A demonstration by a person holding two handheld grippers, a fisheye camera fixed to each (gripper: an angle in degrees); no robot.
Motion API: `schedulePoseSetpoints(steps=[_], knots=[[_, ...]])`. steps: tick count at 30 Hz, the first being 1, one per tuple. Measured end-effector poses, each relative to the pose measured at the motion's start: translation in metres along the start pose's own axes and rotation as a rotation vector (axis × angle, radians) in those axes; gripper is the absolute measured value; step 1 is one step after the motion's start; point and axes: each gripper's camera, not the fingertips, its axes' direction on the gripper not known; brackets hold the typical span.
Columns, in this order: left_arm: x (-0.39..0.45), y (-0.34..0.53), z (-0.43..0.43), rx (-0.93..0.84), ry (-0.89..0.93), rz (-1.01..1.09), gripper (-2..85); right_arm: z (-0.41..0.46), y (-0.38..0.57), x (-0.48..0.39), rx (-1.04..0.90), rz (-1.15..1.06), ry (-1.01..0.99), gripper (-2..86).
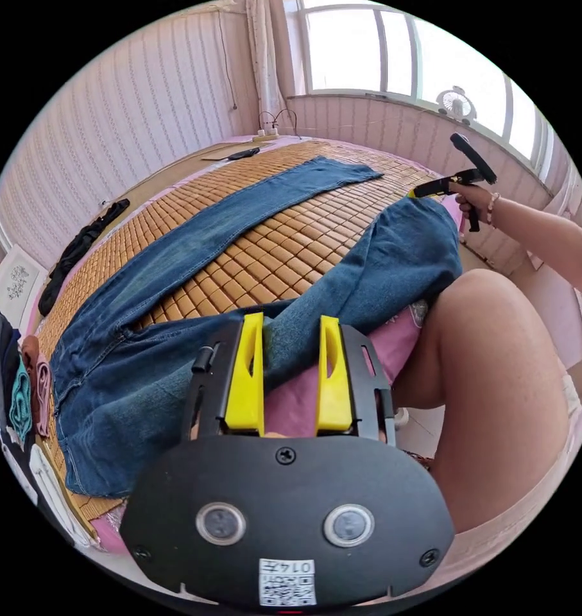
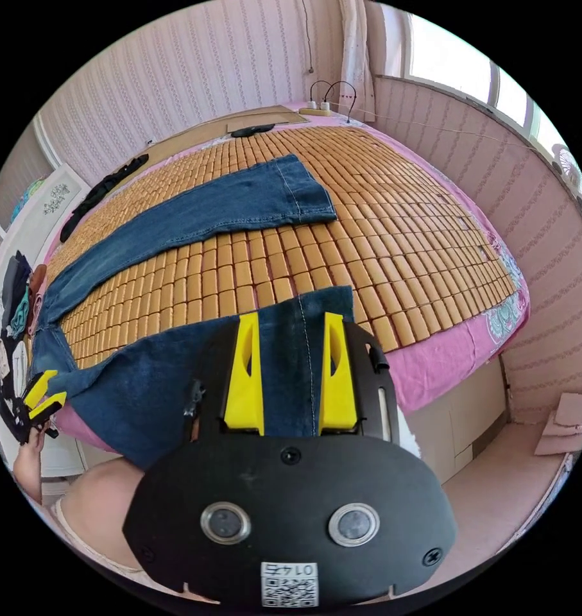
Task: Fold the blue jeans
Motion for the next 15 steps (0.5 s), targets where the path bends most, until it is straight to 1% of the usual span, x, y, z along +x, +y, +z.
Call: schedulePoseSetpoints(steps=[1, 4, 6, 8, 9, 11, 13, 14, 15], knots=[[-0.002, 0.003, 0.01, -0.061, 0.036, -0.018, 11.4, 0.0, 0.008, -0.003, 0.065, -0.014, 0.027, 11.4], [-0.012, 0.011, 0.01, -0.039, 0.106, -0.116, 10.5, 0.001, 0.018, 0.002, 0.079, -0.011, 0.034, 7.0], [-0.012, 0.012, 0.008, -0.048, 0.096, -0.093, 8.7, -0.002, 0.022, 0.009, 0.067, -0.013, -0.027, 3.3], [-0.009, 0.012, 0.005, -0.043, 0.072, -0.053, 5.8, -0.011, 0.023, 0.016, 0.077, -0.008, -0.072, 2.2], [-0.009, 0.012, 0.002, -0.035, 0.06, -0.048, 3.7, -0.022, 0.022, 0.021, 0.109, -0.006, -0.126, 1.9], [-0.012, 0.011, -0.003, -0.018, 0.048, -0.046, 1.9, -0.047, 0.016, 0.03, 0.205, 0.001, -0.242, 1.5], [-0.022, 0.006, -0.024, 0.055, 0.066, -0.089, 1.1, -0.099, 0.009, 0.045, 0.445, 0.008, -0.447, 1.3], [-0.025, 0.005, -0.032, 0.083, 0.067, -0.099, 1.1, -0.113, 0.009, 0.05, 0.508, 0.002, -0.496, 1.3], [-0.03, 0.002, -0.051, 0.15, 0.065, -0.107, 1.1, -0.139, 0.014, 0.059, 0.628, -0.021, -0.578, 1.3]])
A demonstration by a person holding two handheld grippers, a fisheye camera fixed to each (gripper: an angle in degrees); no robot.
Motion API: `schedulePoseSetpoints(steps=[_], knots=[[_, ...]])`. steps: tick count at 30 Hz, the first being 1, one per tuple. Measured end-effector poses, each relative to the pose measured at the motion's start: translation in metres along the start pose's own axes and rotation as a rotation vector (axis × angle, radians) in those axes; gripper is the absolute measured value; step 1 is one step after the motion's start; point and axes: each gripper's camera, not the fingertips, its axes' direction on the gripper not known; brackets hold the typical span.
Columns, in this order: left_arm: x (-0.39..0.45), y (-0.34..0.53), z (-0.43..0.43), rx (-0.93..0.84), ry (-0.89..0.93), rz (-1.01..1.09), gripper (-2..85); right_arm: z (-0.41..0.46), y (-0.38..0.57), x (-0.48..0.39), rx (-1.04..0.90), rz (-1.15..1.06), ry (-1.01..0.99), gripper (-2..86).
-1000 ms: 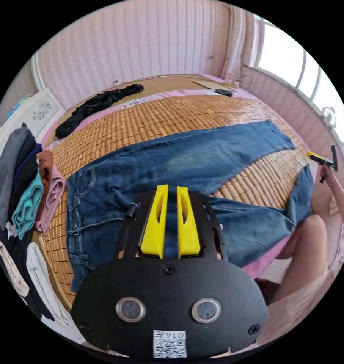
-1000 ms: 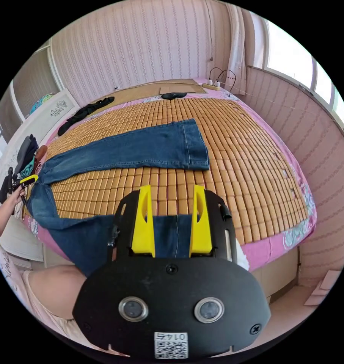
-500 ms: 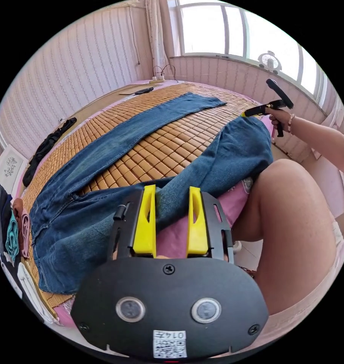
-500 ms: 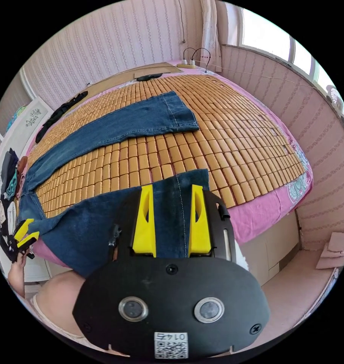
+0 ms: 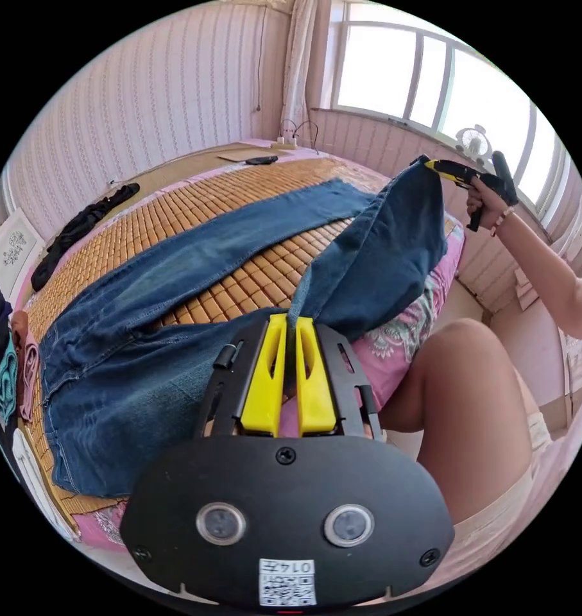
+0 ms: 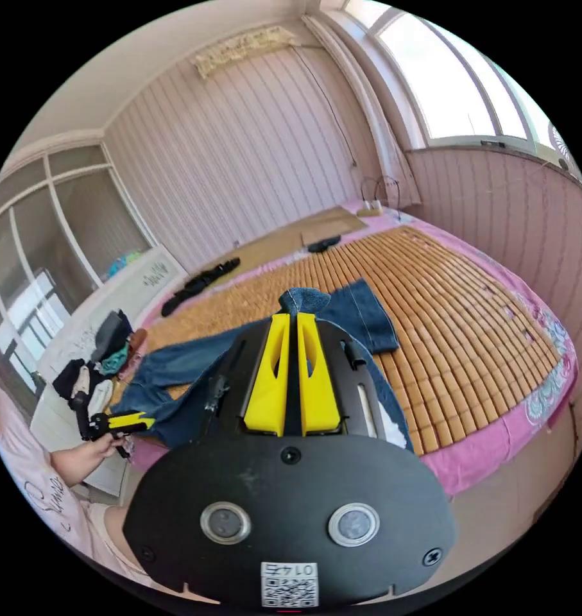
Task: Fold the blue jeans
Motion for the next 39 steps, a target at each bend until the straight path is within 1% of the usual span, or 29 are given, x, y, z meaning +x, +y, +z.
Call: schedulePoseSetpoints(steps=[1, 3, 5, 6, 8, 10, 12, 14, 17, 19, 20, 22, 23, 24, 25, 27, 28, 29, 31, 32, 34, 36, 37, 39], knots=[[-0.001, -0.004, -0.019, 0.081, -0.004, 0.019, 1.6, -0.023, -0.005, -0.003, 0.09, -0.04, -0.064, 1.3], [-0.002, -0.004, -0.04, 0.179, 0.014, 0.053, 2.9, -0.054, 0.002, 0.002, 0.168, -0.058, -0.099, 1.3], [-0.003, -0.003, -0.043, 0.181, 0.071, 0.038, 4.4, -0.075, 0.025, 0.018, 0.183, -0.019, -0.084, 1.3], [-0.003, 0.001, -0.036, 0.155, 0.111, 0.024, 5.2, -0.081, 0.047, 0.033, 0.151, 0.027, -0.057, 1.3], [0.0, 0.012, -0.016, 0.084, 0.154, 0.011, 5.9, -0.078, 0.087, 0.061, 0.015, 0.145, 0.038, 1.3], [0.003, 0.027, 0.01, -0.026, 0.198, -0.038, 5.7, -0.064, 0.147, 0.095, -0.21, 0.312, 0.242, 1.2], [0.001, 0.037, 0.018, -0.062, 0.243, -0.084, 5.3, -0.057, 0.177, 0.104, -0.327, 0.364, 0.315, 0.8], [-0.002, 0.043, 0.016, -0.078, 0.265, -0.106, 5.1, -0.059, 0.187, 0.1, -0.32, 0.385, 0.348, 0.4], [-0.015, 0.048, 0.002, -0.076, 0.187, -0.122, 4.9, -0.06, 0.174, 0.078, -0.27, 0.326, 0.45, 0.0], [-0.034, 0.054, -0.009, -0.097, 0.056, -0.154, 5.0, -0.047, 0.15, 0.054, -0.267, 0.209, 0.533, -0.1], [-0.04, 0.057, -0.011, -0.105, 0.019, -0.173, 5.0, -0.041, 0.144, 0.047, -0.279, 0.172, 0.55, -0.1], [-0.07, 0.068, -0.025, -0.122, -0.11, -0.284, 5.2, -0.017, 0.122, 0.023, -0.342, 0.053, 0.708, 0.0], [-0.078, 0.071, -0.029, -0.118, -0.141, -0.31, 5.3, -0.013, 0.118, 0.018, -0.335, 0.035, 0.756, 0.1], [-0.094, 0.079, -0.04, -0.101, -0.215, -0.367, 5.8, -0.01, 0.112, 0.008, -0.282, 0.01, 0.809, 0.3], [-0.109, 0.087, -0.051, -0.082, -0.301, -0.424, 6.6, -0.009, 0.11, 0.0, -0.207, 0.002, 0.805, 0.7], [-0.132, 0.1, -0.065, -0.073, -0.423, -0.5, 8.3, -0.003, 0.112, -0.009, -0.151, -0.043, 0.732, 3.2], [-0.149, 0.11, -0.071, -0.1, -0.472, -0.567, 10.1, 0.004, 0.114, -0.011, -0.162, -0.051, 0.703, 7.4], [-0.158, 0.116, -0.073, -0.117, -0.486, -0.603, 11.0, 0.008, 0.115, -0.011, -0.18, -0.045, 0.695, 9.4], [-0.187, 0.139, -0.08, -0.171, -0.518, -0.732, 11.8, 0.028, 0.117, -0.012, -0.289, -0.023, 0.618, 10.5], [-0.192, 0.144, -0.082, -0.185, -0.526, -0.753, 11.9, 0.034, 0.118, -0.013, -0.315, -0.018, 0.588, 10.2], [-0.205, 0.16, -0.08, -0.265, -0.572, -0.792, 11.9, 0.062, 0.123, -0.02, -0.431, -0.022, 0.486, 7.7], [-0.211, 0.167, -0.076, -0.288, -0.582, -0.797, 11.8, 0.086, 0.129, -0.024, -0.528, -0.036, 0.473, 5.2], [-0.214, 0.168, -0.071, -0.302, -0.571, -0.796, 11.6, 0.102, 0.133, -0.023, -0.61, -0.016, 0.517, 2.4], [-0.215, 0.166, -0.067, -0.295, -0.563, -0.794, 11.1, 0.106, 0.133, -0.03, -0.564, -0.033, 0.556, 0.3]])
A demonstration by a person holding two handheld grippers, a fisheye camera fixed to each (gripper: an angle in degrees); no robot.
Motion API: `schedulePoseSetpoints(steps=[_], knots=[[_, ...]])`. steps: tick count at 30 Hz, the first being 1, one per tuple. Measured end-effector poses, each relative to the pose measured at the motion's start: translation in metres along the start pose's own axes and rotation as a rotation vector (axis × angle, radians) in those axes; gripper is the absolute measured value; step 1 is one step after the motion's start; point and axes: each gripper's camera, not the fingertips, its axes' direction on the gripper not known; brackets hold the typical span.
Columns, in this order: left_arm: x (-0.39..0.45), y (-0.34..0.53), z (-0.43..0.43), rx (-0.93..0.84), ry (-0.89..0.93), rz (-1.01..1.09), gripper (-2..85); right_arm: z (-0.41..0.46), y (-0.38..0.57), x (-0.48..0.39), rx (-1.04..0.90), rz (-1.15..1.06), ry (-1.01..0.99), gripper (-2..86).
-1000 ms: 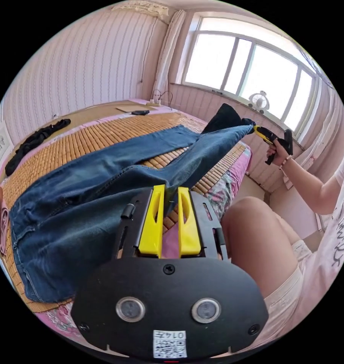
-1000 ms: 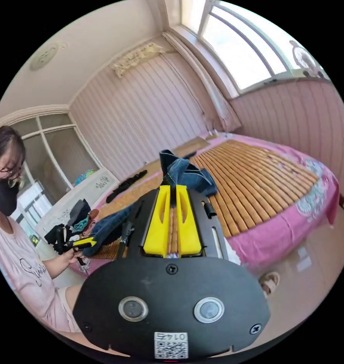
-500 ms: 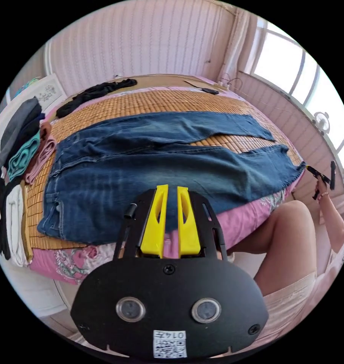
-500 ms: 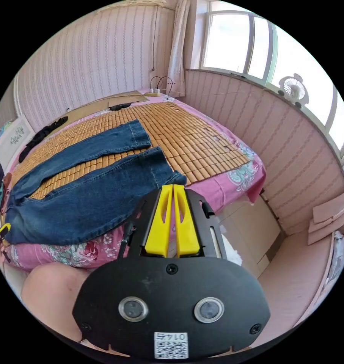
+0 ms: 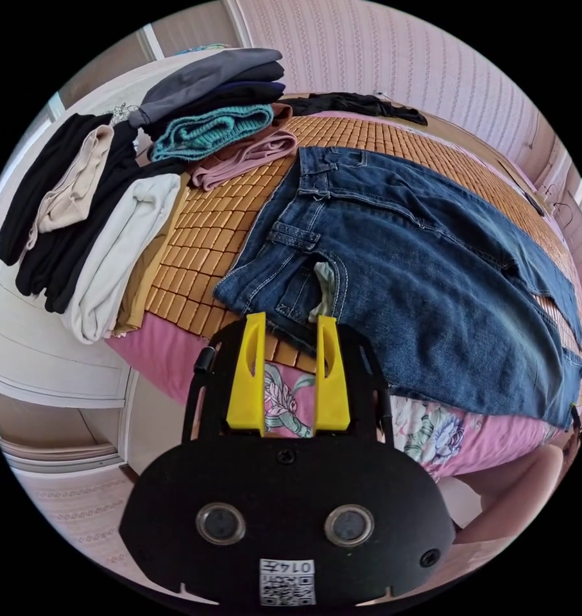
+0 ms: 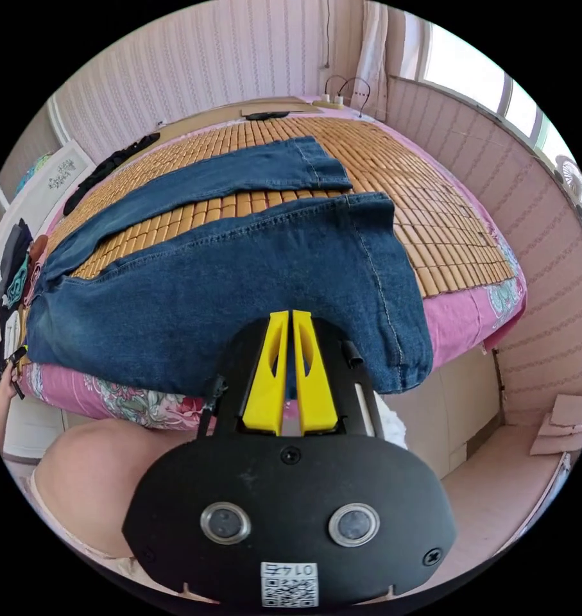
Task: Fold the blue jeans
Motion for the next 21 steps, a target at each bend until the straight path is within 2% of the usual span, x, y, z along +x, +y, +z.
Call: schedulePoseSetpoints(steps=[2, 4, 9, 13, 17, 19, 21], knots=[[0.001, -0.003, 0.001, -0.011, 0.016, -0.015, 8.8, 0.001, -0.003, -0.005, -0.001, 0.006, 0.006, -0.4], [0.006, -0.007, 0.003, -0.053, 0.005, 0.038, 0.5, 0.001, -0.007, -0.012, -0.001, -0.025, 0.022, -0.8], [0.016, -0.01, -0.001, -0.117, -0.08, 0.149, -0.8, 0.001, -0.02, -0.032, -0.054, -0.109, 0.083, -0.8], [-0.006, 0.011, -0.006, -0.153, 0.006, 0.051, -0.9, 0.001, -0.019, -0.041, -0.052, -0.104, 0.103, -0.5], [0.004, 0.014, -0.013, -0.156, -0.039, 0.136, -0.9, -0.001, -0.021, -0.043, -0.056, -0.062, 0.093, -0.3], [0.005, 0.014, -0.035, -0.093, -0.032, 0.109, -0.9, -0.007, -0.027, -0.045, -0.07, -0.105, 0.134, 0.0], [0.014, 0.013, -0.064, 0.012, -0.018, 0.123, -0.8, -0.021, -0.03, -0.043, 0.009, -0.136, 0.172, 1.0]])
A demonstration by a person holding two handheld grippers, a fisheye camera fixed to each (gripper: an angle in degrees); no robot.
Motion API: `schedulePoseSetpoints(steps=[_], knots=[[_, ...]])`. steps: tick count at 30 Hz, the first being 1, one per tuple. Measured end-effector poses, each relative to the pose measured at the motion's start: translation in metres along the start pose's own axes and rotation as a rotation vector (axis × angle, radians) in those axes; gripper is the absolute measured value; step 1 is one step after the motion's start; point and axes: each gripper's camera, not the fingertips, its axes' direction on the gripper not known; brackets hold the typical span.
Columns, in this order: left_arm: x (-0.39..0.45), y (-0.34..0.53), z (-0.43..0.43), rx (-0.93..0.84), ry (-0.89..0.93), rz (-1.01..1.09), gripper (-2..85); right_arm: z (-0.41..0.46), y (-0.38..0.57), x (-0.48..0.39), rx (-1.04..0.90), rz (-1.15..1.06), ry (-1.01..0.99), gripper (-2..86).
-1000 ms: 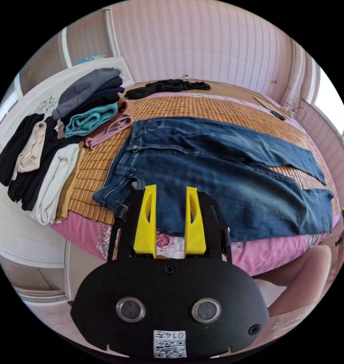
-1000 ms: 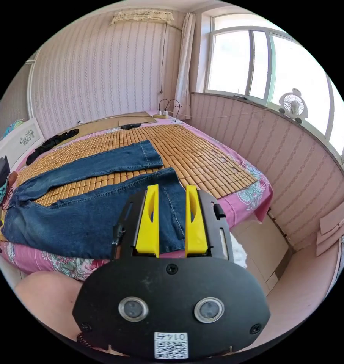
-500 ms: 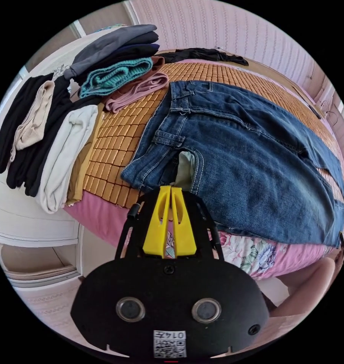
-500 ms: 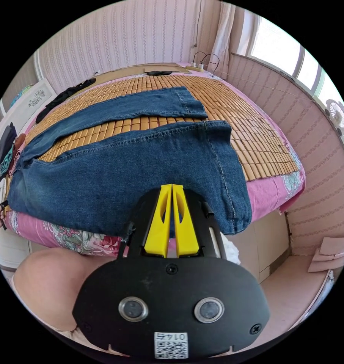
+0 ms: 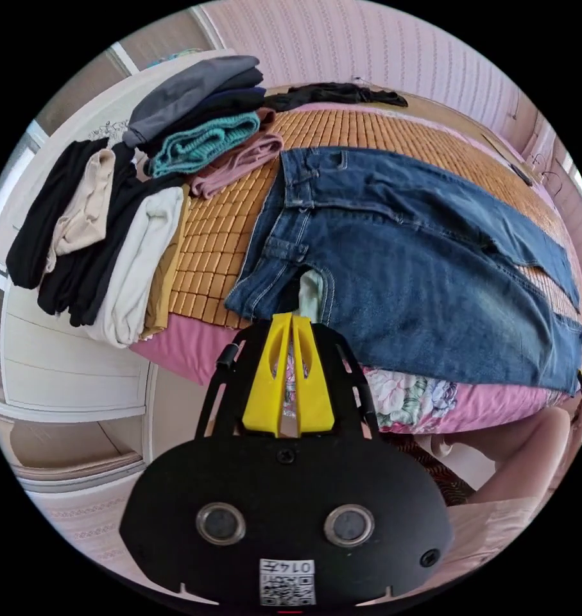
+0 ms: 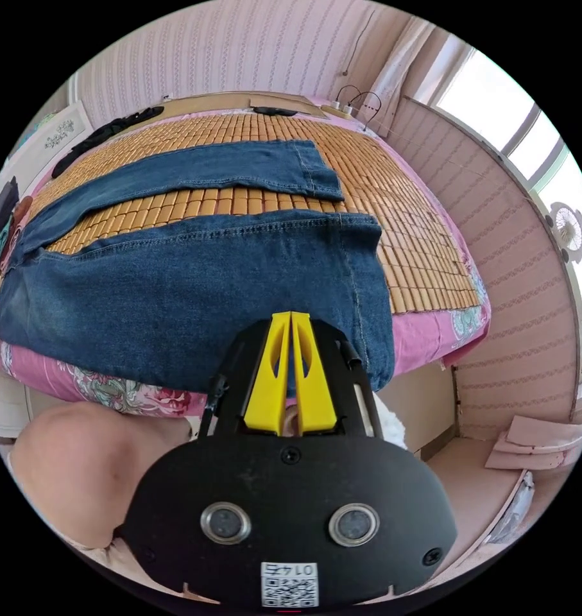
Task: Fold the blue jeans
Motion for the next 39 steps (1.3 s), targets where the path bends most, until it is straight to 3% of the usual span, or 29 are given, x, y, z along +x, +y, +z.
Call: schedulePoseSetpoints(steps=[5, 9, 12, 15, 21, 30, 33, 35, 39], knots=[[0.092, -0.009, -0.049, 0.176, 0.138, 0.35, -0.3, -0.005, -0.027, 0.036, 0.113, 0.135, 0.02, 8.9], [0.201, 0.005, -0.057, 0.255, 0.392, 0.664, 3.2, 0.02, -0.065, 0.054, 0.113, 0.153, -0.034, 9.8], [0.267, 0.01, -0.061, 0.262, 0.507, 0.833, 6.4, 0.044, -0.08, 0.055, 0.072, 0.138, 0.044, 7.4], [0.309, 0.009, -0.054, 0.257, 0.455, 0.918, 6.1, 0.064, -0.087, 0.057, -0.012, 0.115, 0.071, 0.1], [0.327, -0.002, -0.032, 0.157, 0.387, 0.919, 4.4, 0.081, -0.092, 0.042, -0.049, -0.045, 0.156, -0.8], [0.311, -0.014, -0.024, 0.114, 0.441, 0.898, -0.8, 0.091, -0.088, 0.056, -0.049, 0.014, 0.186, -0.4], [0.293, -0.019, -0.023, 0.129, 0.503, 0.843, -0.8, 0.074, -0.072, 0.072, -0.033, 0.08, 0.102, -0.3], [0.276, -0.023, -0.025, 0.121, 0.56, 0.8, -0.5, 0.043, -0.045, 0.085, 0.094, 0.164, 0.001, 0.3], [0.206, -0.025, -0.039, 0.194, 0.669, 0.627, 1.0, -0.007, 0.06, 0.105, 0.246, 0.359, -0.152, 8.2]])
